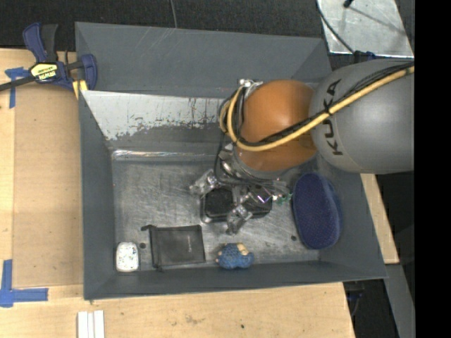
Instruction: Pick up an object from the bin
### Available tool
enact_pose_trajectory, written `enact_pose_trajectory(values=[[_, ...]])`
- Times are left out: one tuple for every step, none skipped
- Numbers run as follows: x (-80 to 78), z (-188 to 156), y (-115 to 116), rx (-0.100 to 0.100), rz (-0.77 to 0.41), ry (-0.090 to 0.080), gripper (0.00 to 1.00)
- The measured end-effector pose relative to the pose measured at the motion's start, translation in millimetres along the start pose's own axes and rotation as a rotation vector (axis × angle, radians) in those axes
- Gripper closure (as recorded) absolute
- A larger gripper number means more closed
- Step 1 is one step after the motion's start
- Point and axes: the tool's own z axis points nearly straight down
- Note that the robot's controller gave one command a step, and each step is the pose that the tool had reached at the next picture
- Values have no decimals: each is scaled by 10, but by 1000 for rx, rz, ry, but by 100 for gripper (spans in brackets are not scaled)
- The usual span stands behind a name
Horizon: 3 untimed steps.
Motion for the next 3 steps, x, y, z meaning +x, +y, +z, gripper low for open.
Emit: enact_pose_trajectory(values=[[-322, 345, -586, -16, -218, 12, 0], [-319, 335, -598, -13, -218, 11, 100], [-489, -1384, -650, 5, -404, -8, 100]])
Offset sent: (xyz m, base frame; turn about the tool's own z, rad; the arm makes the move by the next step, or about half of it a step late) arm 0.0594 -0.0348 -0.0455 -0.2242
